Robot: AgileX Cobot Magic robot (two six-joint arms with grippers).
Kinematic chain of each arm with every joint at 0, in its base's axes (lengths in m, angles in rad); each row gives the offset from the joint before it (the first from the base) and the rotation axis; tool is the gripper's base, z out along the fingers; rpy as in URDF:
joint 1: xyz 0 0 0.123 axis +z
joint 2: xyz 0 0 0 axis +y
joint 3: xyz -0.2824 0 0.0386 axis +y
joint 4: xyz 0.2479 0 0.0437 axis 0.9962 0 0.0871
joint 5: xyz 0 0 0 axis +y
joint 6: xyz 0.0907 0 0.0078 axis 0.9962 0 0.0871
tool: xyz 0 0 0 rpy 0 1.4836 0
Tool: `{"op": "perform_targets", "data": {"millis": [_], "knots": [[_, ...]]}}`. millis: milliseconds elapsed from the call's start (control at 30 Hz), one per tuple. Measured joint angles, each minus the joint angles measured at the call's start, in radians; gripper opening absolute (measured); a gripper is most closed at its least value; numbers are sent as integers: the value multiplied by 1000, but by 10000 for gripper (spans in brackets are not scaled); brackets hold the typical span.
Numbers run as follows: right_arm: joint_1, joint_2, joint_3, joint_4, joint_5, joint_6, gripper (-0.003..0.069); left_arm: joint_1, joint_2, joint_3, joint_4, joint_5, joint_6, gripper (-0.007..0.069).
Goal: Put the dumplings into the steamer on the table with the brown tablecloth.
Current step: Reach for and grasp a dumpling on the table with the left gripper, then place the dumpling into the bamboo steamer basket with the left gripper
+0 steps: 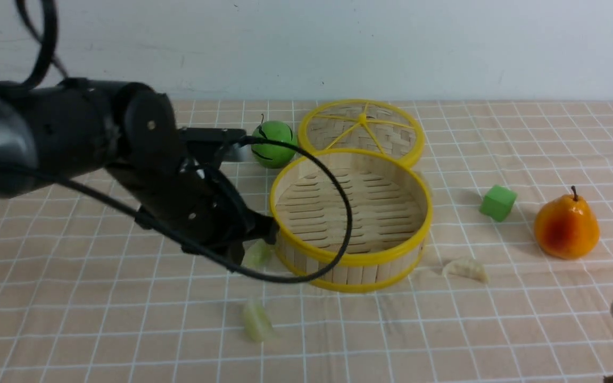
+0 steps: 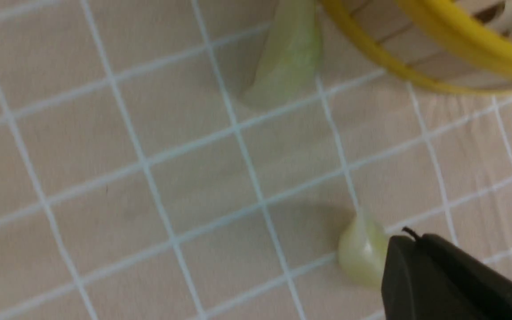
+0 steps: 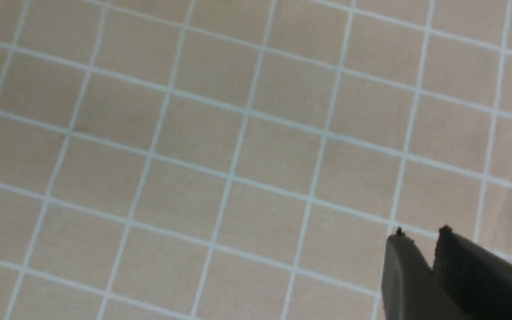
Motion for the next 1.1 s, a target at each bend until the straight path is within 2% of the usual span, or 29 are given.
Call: {"op": "perform_targets", "data": {"millis": [33,167,267,300,333,467,533,600,667,733,767,1033,1100], "knots": [[1,1,0,0,0,0,113,0,0,0,2,0,0,-3],[8,6,0,25,-51,-11,114,0,97,-90,53,-20,14,127],[8,6,0,44,-59,-11,115,0,146,-105,66,-77,42,281],[8,6,0,46,-60,-11,115,0,150,-105,66,-82,46,301],[8,6,0,51,-65,-11,115,0,172,-105,75,-119,66,364],[8,6,0,55,-72,-11,115,0,244,-105,115,-199,136,456],[8,6,0,55,-73,-11,115,0,263,-105,123,-211,143,461],[8,6,0,55,-76,-11,118,0,290,-105,127,-215,147,426],[8,6,0,58,-81,-11,119,0,297,-105,129,-211,147,367],[8,6,0,58,-89,-11,120,0,297,-105,139,-211,147,260],[8,6,0,58,-91,-11,122,0,295,-106,145,-211,147,230],[8,6,0,58,-99,-14,129,-1,158,-106,182,-168,144,240],[8,6,0,58,-107,-14,131,-4,82,-106,107,-225,121,240]]}}
